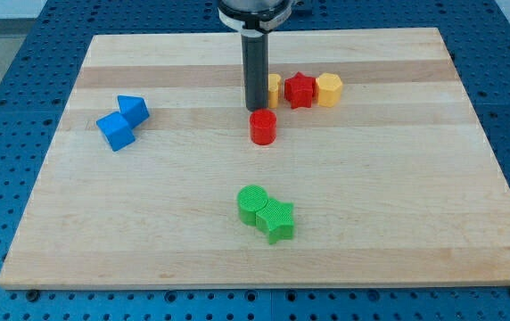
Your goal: Slide the red star slightly down
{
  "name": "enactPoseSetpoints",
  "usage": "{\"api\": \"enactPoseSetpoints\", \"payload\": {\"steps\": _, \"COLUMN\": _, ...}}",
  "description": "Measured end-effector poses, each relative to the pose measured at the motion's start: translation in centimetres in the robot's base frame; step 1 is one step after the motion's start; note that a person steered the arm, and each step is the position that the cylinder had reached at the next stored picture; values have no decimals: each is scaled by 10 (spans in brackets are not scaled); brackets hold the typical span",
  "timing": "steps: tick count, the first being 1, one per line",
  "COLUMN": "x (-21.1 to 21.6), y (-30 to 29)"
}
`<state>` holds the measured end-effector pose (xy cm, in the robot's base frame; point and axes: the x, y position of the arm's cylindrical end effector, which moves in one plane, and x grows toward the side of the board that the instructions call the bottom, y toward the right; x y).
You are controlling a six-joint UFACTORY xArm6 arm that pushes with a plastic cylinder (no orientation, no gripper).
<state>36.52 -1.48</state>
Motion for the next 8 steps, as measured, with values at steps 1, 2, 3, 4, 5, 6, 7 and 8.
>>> {"api": "enactPoseSetpoints", "payload": {"steps": 1, "x": 0, "y": 0}}
{"api": "enactPoseSetpoints", "payload": {"steps": 2, "x": 0, "y": 0}}
{"api": "enactPoseSetpoints", "payload": {"steps": 3, "x": 0, "y": -1}}
{"api": "enactPoseSetpoints", "payload": {"steps": 4, "x": 0, "y": -21}}
{"api": "enactPoseSetpoints", "payload": {"steps": 5, "x": 0, "y": -41}}
{"api": "enactPoseSetpoints", "payload": {"steps": 6, "x": -13, "y": -42}}
{"api": "enactPoseSetpoints", "payload": {"steps": 7, "x": -28, "y": -42}}
{"api": "enactPoseSetpoints", "payload": {"steps": 8, "x": -29, "y": -39}}
